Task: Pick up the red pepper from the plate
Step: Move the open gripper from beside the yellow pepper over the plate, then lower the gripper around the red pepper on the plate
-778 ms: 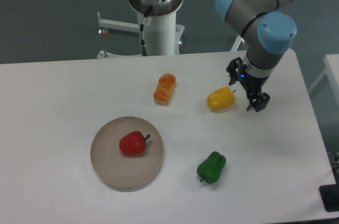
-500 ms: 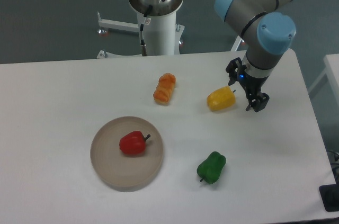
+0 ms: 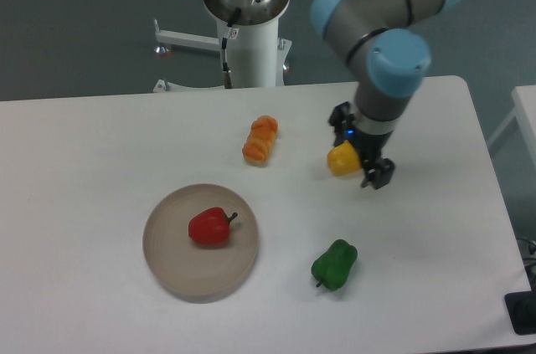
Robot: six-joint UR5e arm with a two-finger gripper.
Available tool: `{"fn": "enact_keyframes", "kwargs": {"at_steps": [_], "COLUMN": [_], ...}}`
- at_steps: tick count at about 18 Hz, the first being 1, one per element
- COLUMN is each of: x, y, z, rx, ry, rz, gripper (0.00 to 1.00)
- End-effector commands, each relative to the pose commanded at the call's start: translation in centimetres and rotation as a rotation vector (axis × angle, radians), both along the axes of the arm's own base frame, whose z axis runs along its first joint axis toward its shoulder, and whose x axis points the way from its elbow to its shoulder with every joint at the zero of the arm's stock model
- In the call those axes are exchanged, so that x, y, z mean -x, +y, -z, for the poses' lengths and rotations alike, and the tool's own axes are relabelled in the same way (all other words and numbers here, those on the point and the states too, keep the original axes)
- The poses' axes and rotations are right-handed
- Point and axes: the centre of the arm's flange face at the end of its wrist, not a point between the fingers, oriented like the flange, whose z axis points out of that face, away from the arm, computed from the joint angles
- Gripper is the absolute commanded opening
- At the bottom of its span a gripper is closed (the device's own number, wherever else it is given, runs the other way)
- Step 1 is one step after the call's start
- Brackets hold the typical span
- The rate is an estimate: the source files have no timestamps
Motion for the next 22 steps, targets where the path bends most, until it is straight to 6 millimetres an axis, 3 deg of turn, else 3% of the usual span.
{"fn": "enact_keyframes", "kwargs": {"at_steps": [7,12,17,22], "x": [-8.9,-11.5,-14.6,-16.6], "y": [4.2,5.4,7.7,8.3], "z": [1.9,3.0,6.0,8.7], "rx": [-0.058,-0.048,-0.060,-0.039], "ry": [0.034,0.025,0.039,0.030], "rz": [-0.023,0.019,0.075,0.107], "gripper": [1.00,1.00,1.00,1.00]}}
